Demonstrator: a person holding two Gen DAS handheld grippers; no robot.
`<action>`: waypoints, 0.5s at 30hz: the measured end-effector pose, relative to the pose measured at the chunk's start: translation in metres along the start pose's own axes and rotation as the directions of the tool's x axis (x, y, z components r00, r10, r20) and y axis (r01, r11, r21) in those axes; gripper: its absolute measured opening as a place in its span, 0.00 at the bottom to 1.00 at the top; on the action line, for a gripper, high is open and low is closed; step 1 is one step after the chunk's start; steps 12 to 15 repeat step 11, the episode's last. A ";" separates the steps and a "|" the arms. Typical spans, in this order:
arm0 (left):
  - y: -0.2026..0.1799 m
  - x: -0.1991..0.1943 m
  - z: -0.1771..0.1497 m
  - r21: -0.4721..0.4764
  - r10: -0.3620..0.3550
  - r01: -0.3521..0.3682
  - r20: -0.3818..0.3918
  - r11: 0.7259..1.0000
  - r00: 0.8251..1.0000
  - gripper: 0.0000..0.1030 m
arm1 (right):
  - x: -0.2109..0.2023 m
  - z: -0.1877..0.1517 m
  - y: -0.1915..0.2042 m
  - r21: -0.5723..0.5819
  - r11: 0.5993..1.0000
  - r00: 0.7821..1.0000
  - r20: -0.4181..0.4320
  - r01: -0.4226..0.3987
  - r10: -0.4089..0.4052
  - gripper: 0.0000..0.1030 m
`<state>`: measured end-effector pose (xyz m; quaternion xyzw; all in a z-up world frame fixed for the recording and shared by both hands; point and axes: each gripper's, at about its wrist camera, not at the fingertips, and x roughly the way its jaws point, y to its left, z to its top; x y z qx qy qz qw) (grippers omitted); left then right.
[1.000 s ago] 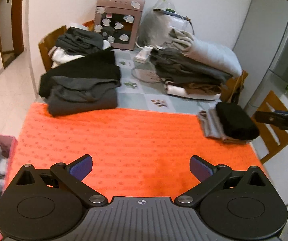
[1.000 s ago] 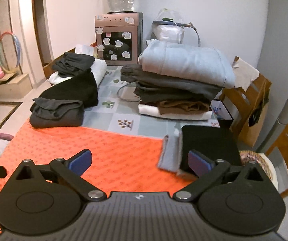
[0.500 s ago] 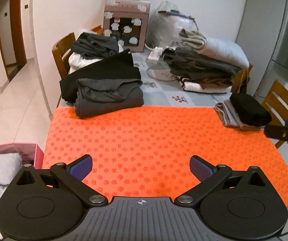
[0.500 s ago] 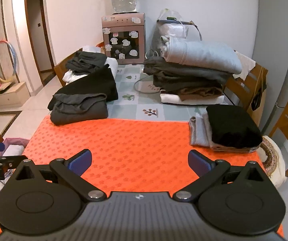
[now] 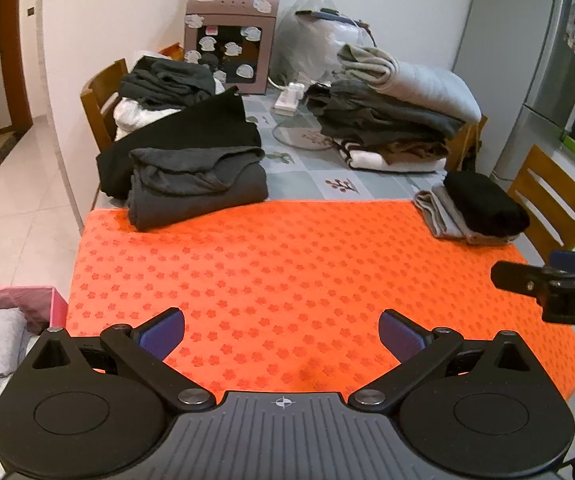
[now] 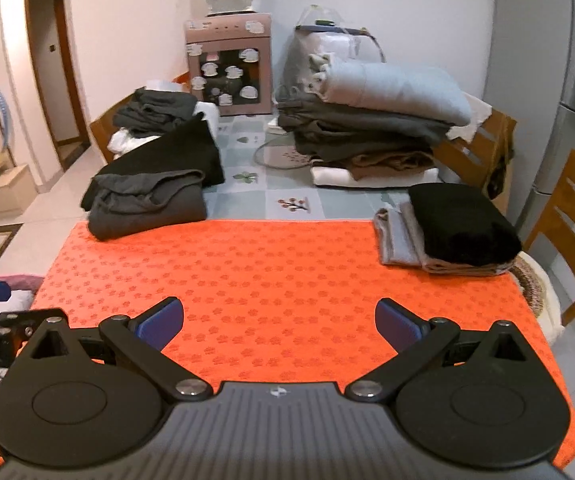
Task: Fold clothes
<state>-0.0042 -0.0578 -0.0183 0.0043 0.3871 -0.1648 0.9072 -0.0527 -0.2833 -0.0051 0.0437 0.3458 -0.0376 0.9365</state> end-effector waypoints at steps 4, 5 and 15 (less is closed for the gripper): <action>-0.004 0.006 0.001 0.021 -0.019 0.019 -0.016 1.000 1.000 1.00 | 0.006 -0.002 -0.007 0.031 0.999 1.000 -0.013 0.022 -0.022 1.00; -0.005 0.007 0.001 0.026 -0.024 0.024 -0.020 0.999 1.000 1.00 | 0.007 -0.003 -0.008 0.039 0.999 0.999 -0.016 0.028 -0.027 1.00; -0.011 0.016 0.002 0.056 -0.051 0.054 -0.044 0.997 0.998 1.00 | 0.011 -0.010 -0.017 0.077 0.995 0.998 -0.033 0.060 -0.058 1.00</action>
